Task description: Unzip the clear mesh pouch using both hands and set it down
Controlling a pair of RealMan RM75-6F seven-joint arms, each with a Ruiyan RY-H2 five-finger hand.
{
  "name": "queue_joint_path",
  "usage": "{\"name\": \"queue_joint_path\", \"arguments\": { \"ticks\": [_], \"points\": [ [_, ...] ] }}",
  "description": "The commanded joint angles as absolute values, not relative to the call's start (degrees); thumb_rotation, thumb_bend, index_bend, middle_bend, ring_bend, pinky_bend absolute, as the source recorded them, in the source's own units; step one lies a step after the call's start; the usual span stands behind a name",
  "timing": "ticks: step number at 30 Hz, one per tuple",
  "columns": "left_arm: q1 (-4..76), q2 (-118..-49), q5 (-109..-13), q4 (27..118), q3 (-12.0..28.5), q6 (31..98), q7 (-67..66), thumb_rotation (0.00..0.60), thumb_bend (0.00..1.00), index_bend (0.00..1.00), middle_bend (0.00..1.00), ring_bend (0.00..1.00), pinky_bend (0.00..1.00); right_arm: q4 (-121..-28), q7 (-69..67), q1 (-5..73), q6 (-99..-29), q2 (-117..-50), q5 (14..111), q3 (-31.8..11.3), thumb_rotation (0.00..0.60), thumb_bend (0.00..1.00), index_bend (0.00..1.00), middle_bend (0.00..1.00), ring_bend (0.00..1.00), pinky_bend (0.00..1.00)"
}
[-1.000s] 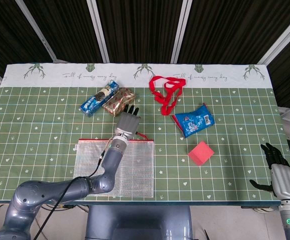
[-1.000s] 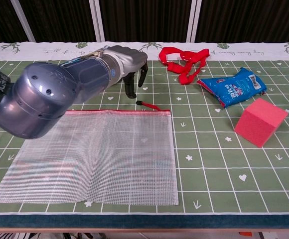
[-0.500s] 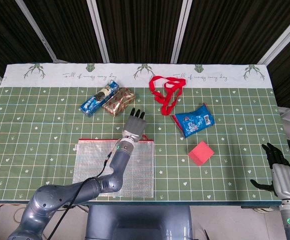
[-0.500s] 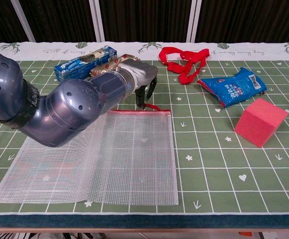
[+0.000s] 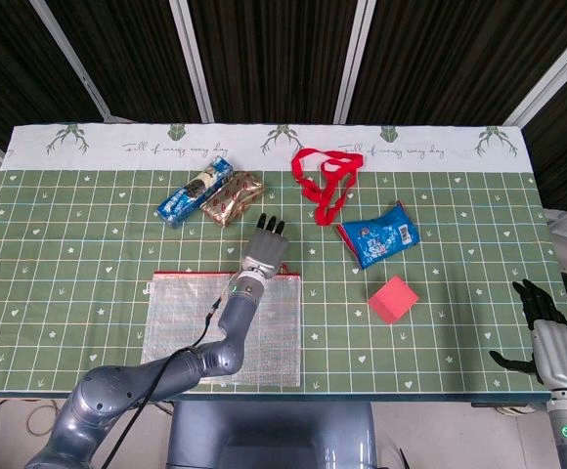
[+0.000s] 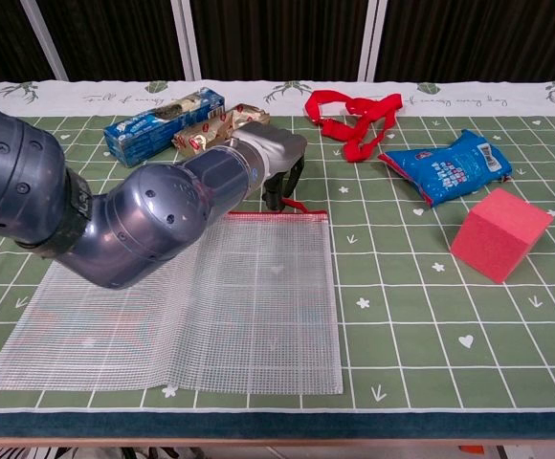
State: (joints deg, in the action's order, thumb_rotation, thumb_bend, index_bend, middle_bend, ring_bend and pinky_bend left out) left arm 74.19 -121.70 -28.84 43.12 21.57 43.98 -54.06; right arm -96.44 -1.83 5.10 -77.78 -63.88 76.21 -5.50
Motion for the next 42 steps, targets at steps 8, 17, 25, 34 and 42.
{"name": "queue_joint_path", "arguments": {
  "ticks": [8, 17, 25, 34, 42],
  "points": [
    [74.3, -122.3, -29.0, 42.0, 21.7, 43.2, -54.0, 0.6, 0.38, 0.54, 0.12, 0.0, 0.0, -96.6, -1.9, 5.1, -77.6, -63.8, 76.0, -5.5, 0.6, 0.15, 0.0, 0.0, 0.0, 0.2],
    [73.7, -121.0, -30.5, 44.1, 21.8, 44.3, -53.0, 0.6, 0.46, 0.57, 0.12, 0.0, 0.0, -96.8, -2.1, 5.1, -77.4, -63.7, 76.0, -5.4, 0.6, 0.15, 0.0, 0.0, 0.0, 0.2],
    [73.4, -117.0, -31.9, 51.4, 22.9, 47.0, -52.5, 0.6, 0.47, 0.58, 0.13, 0.0, 0.0, -97.5, -2.2, 5.0, -77.2, -63.3, 75.9, -5.2, 0.6, 0.15, 0.0, 0.0, 0.0, 0.2],
    [73.1, -108.7, -33.0, 66.3, 25.5, 51.6, -53.3, 0.6, 0.47, 0.58, 0.13, 0.0, 0.0, -100.4, -2.0, 5.5, -76.5, -62.2, 74.6, -5.9, 0.6, 0.16, 0.0, 0.0, 0.0, 0.2],
    [73.8, -102.7, -32.4, 75.9, 27.7, 54.6, -54.4, 0.6, 0.47, 0.59, 0.13, 0.0, 0.0, -108.5, -1.6, 8.7, -72.6, -60.2, 69.0, -9.7, 0.6, 0.17, 0.01, 0.0, 0.0, 0.2]
  ]
}}
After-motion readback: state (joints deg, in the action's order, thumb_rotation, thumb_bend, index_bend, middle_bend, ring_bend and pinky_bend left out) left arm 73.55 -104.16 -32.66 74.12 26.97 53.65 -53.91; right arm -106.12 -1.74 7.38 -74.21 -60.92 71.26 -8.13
